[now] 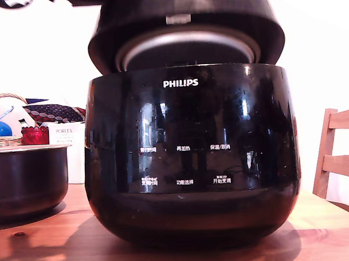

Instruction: Open the rice cooker by pressing the large metal button on the top of its lid with medium force

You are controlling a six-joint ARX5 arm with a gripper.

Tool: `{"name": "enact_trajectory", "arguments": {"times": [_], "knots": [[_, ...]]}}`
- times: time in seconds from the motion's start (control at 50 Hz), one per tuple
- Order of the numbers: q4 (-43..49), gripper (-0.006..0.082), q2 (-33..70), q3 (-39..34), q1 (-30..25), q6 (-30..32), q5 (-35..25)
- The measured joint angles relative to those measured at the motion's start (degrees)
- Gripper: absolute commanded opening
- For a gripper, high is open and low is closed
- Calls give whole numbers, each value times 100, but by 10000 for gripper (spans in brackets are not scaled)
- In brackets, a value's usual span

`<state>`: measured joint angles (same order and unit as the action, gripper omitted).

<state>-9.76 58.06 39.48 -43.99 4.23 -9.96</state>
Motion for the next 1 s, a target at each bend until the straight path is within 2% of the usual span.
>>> {"name": "enact_trajectory", "arguments": {"times": [0.44,1.0], "knots": [[509,-19,-868,-2,662,24,603],[1349,-19,-2063,-7,2116,295,896]]}}
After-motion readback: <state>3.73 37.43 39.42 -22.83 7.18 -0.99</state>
